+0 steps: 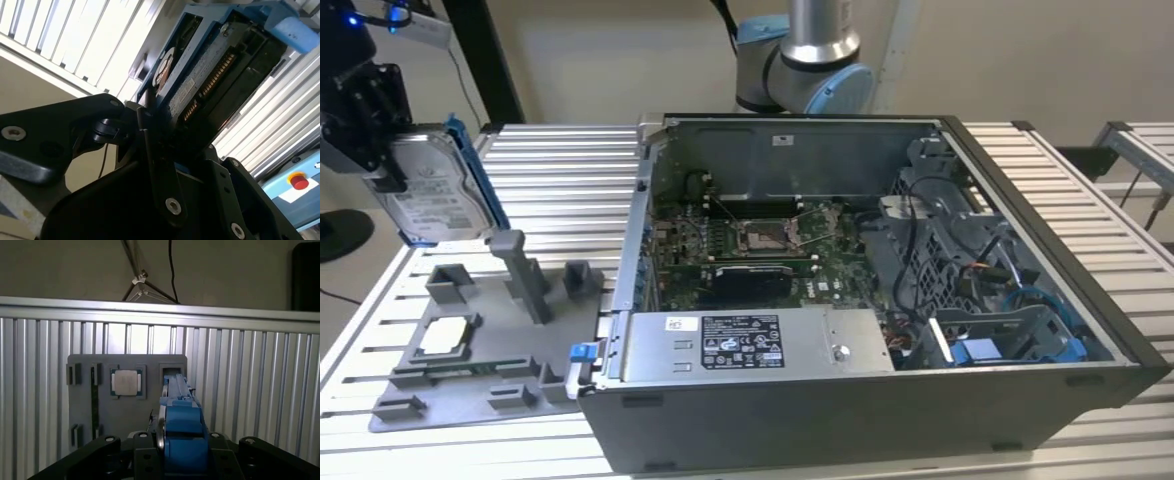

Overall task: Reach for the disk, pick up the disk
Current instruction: 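Pick up the disk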

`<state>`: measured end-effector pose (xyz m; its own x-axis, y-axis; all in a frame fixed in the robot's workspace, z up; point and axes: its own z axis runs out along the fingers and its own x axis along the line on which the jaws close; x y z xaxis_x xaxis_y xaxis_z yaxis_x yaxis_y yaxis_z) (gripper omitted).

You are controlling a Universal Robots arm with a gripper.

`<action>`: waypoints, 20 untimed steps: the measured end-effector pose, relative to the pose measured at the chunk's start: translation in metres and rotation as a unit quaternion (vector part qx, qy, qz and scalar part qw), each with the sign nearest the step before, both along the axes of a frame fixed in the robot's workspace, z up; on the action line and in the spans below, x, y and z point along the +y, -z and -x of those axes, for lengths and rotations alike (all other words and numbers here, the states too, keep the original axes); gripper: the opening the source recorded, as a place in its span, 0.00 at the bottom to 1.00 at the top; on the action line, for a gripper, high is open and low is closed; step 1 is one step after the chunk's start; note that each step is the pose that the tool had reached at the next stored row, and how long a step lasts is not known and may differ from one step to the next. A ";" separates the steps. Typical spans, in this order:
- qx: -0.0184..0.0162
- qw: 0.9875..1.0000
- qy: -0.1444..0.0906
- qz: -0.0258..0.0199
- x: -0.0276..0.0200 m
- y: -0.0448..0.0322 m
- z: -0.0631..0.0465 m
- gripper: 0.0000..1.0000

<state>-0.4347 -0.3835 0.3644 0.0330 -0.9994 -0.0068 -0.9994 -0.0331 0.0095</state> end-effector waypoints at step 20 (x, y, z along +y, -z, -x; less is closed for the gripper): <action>0.000 1.000 0.000 0.000 0.0000 -0.0216 0.000 0.00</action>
